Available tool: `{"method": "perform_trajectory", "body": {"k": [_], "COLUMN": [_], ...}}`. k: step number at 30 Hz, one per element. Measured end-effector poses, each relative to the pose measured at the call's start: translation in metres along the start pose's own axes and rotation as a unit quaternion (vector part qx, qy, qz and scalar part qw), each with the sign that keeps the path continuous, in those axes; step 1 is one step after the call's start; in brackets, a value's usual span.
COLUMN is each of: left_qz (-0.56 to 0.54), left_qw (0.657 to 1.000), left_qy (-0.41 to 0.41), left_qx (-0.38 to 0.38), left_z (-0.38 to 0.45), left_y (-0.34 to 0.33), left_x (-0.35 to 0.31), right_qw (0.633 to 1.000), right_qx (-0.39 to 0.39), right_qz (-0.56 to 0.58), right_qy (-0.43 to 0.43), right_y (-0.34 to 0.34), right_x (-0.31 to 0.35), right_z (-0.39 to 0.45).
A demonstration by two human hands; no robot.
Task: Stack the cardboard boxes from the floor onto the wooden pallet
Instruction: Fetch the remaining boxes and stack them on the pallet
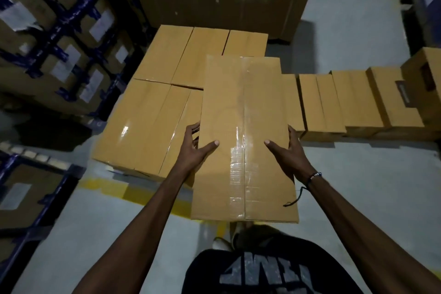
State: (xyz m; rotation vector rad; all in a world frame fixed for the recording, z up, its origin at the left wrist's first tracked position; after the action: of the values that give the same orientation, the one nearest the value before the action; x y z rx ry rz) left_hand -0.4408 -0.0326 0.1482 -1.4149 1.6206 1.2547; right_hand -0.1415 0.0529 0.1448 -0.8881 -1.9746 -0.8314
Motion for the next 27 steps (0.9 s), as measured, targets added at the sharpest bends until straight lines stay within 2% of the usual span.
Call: {"method": "perform_trajectory", "body": {"k": [8, 16, 27], "left_qz": [0.008, 0.023, 0.063], "left_qw": [0.997, 0.986, 0.962], "left_qy": [0.041, 0.075, 0.092], "left_qx": [0.063, 0.150, 0.250], "left_z": [0.042, 0.089, 0.165], "left_y": [0.025, 0.046, 0.085], "left_x": [0.032, 0.072, 0.148], "right_qw": [0.999, 0.990, 0.979], "right_qx": [-0.007, -0.061, -0.107], "right_qz": [0.040, 0.114, 0.147], "right_qy": [-0.036, -0.051, -0.088], "right_y": [-0.017, -0.052, -0.117], "right_x": [-0.016, -0.026, -0.066], "right_z": [0.040, 0.073, 0.122]}}
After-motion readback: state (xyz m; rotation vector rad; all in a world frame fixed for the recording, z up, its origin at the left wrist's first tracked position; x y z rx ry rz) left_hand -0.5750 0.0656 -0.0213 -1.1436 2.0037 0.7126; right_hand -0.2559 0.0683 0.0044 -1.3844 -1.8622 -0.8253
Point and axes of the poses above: each hand's wrist, its own z-axis towards the middle knuckle, its own y-axis out of the back of the hand, x = y × z, the point moved 5 cm from there along z, towards the middle knuckle, and after that the axes turned 14 degrees about x, right-handed, at the moved point
